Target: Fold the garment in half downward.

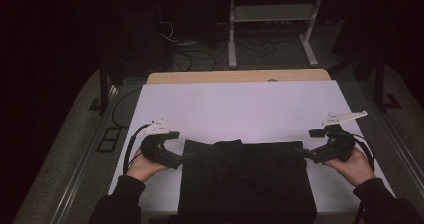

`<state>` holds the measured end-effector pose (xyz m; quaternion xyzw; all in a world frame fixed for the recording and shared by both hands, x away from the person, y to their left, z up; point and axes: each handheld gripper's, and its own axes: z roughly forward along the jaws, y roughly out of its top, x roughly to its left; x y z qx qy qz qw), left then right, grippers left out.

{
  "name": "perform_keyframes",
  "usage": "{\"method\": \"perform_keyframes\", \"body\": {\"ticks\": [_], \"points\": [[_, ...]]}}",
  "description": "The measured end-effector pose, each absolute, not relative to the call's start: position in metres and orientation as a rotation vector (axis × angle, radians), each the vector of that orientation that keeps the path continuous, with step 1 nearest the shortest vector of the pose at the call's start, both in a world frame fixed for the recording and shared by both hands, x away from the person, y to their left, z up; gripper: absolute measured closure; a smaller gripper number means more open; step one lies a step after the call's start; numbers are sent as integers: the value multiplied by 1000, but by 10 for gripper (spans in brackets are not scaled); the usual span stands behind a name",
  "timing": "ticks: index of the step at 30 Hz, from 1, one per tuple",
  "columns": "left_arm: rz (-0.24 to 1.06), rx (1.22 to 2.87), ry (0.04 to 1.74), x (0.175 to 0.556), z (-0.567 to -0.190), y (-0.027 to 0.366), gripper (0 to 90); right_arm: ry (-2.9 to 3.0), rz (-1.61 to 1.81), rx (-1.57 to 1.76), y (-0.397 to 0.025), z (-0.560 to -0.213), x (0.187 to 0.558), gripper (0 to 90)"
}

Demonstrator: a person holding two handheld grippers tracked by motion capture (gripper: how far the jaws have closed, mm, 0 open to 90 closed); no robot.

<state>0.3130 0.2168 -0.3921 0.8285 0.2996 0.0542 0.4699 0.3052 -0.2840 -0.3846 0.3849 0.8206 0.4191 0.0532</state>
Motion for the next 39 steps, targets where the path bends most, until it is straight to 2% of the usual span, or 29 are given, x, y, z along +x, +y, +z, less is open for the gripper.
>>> {"method": "perform_keyframes", "body": {"ticks": [31,33,39], "points": [[70,1994,821,342,-423,227,0,2465,1271,1341,-307,-417,337,0],[68,1994,826,343,-424,228,0,2475,1272,1340,-307,-418,338,20],[56,1989,815,346,-426,229,69,2486,1282,1330,-307,-420,340,64]]}}
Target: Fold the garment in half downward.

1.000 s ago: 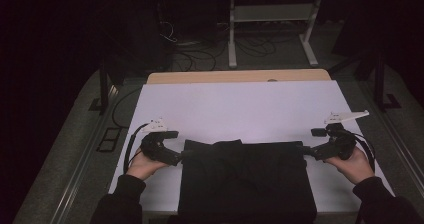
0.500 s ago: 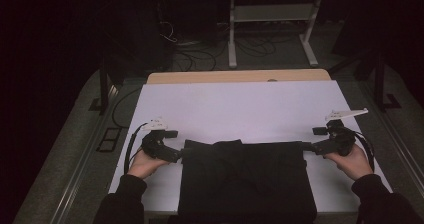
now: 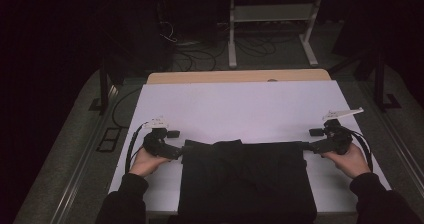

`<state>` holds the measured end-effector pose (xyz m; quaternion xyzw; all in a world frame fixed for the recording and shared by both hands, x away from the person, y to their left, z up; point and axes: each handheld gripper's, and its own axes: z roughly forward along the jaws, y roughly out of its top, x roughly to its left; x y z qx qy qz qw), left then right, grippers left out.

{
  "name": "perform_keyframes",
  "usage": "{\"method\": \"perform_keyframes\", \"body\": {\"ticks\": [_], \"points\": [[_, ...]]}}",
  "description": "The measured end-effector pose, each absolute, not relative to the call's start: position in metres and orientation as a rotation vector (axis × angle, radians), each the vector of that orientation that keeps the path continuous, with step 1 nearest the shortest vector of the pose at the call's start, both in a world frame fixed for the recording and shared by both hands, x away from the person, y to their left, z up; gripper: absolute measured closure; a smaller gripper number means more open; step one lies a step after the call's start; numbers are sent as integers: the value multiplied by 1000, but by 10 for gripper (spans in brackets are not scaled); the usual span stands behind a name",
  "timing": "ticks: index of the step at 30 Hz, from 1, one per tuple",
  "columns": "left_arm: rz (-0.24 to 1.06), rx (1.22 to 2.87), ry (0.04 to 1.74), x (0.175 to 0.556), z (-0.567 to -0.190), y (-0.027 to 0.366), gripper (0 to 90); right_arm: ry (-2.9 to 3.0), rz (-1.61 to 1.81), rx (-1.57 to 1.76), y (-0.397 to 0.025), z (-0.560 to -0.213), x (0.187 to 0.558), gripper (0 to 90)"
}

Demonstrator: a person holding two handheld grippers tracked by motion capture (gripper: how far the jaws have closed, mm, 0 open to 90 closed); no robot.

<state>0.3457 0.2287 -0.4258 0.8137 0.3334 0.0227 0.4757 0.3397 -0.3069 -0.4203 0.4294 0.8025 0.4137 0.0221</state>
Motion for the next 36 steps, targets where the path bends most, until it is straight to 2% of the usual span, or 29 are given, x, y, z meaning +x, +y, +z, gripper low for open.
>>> {"method": "perform_keyframes", "body": {"ticks": [8,16,22,26,32,36], "points": [[12,1989,815,350,-431,230,205,2531,1267,1337,-306,-426,342,130],[16,1965,805,352,-432,233,451,2529,1281,1351,-308,-429,343,208],[12,1969,792,353,-433,232,619,2539,1265,1362,-306,-432,345,326],[-9,1983,775,353,-434,230,684,2567,1261,1365,-304,-435,348,425],[-46,1982,755,354,-434,230,807,2590,1262,1365,-303,-437,350,625],[-42,1991,755,353,-433,229,847,2595,1272,1368,-303,-437,351,692]]}}
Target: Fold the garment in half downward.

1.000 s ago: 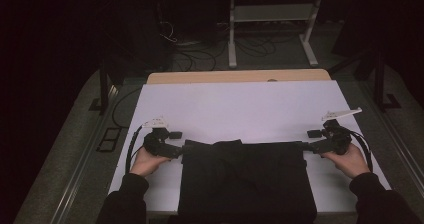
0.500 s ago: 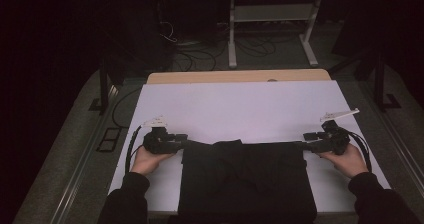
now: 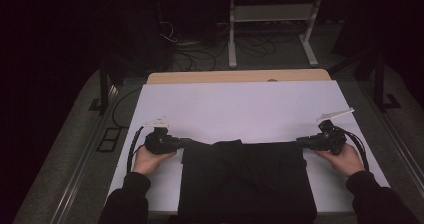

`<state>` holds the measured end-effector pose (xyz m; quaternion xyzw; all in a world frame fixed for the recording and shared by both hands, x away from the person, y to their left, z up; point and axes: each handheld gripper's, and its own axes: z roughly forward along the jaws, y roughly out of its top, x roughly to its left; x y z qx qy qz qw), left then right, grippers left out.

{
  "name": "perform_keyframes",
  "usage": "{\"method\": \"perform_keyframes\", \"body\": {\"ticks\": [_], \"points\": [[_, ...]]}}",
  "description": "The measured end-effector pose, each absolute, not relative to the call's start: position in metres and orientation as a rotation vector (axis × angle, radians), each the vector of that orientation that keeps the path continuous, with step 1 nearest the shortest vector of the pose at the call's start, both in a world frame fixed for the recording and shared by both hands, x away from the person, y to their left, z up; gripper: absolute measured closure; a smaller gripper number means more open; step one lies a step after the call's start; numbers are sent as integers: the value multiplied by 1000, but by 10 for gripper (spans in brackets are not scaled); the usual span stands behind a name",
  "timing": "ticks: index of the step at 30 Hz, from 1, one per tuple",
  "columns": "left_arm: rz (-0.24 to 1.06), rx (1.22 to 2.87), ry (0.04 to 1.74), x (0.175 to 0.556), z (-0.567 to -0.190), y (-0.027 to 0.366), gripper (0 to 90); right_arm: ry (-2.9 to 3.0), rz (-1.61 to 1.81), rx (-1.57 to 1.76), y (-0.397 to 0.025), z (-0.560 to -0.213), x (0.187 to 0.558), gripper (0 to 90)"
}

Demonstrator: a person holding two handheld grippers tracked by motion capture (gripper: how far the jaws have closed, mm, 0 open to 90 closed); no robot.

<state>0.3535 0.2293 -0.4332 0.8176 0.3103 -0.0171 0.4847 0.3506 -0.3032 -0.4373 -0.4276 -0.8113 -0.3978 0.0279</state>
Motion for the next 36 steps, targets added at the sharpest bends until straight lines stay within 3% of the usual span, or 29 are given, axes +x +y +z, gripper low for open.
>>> {"method": "perform_keyframes", "body": {"ticks": [5,7,36], "points": [[-37,1998,749,353,-432,229,861,-2513,-1220,-1311,-302,-437,351,824],[-34,1997,755,353,-431,229,864,-2523,-1220,-1299,-300,-437,351,839],[49,1959,719,349,-391,226,871,-2617,-1299,-1308,-294,-412,350,849]]}}
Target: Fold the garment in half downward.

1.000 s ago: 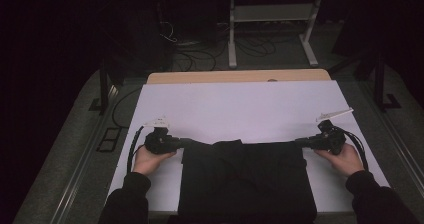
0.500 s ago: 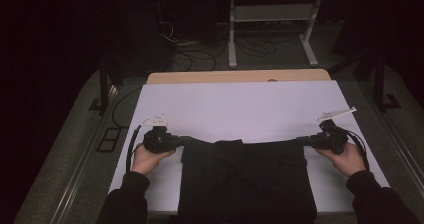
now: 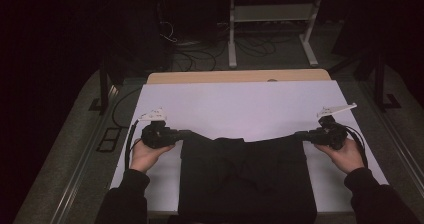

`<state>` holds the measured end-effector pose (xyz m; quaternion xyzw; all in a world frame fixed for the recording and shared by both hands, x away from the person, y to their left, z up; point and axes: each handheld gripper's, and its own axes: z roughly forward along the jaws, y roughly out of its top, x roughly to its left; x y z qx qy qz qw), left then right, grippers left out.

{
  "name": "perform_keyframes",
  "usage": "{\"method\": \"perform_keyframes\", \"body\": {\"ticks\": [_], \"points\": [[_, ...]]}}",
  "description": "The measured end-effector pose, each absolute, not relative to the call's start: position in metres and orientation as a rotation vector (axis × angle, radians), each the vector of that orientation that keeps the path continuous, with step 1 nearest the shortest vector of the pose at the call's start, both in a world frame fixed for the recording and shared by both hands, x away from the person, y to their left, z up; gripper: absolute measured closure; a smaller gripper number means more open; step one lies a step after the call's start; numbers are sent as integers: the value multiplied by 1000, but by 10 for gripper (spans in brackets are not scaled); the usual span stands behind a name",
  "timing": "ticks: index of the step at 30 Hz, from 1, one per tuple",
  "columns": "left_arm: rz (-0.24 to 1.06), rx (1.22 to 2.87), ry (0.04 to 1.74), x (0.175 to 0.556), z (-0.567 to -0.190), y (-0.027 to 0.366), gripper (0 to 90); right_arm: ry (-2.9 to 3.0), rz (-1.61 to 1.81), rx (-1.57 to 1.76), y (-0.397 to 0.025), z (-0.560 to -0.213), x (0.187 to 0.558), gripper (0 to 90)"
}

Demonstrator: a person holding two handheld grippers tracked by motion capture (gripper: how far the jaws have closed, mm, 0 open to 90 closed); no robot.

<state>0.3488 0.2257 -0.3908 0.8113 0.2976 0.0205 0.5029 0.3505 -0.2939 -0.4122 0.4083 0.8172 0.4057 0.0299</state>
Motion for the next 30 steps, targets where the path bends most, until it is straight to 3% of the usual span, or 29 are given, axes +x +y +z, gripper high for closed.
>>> {"method": "perform_keyframes", "body": {"ticks": [30], "points": [[137,1938,754,371,-351,220,872,2408,1284,1274,-297,-387,372,849]]}}
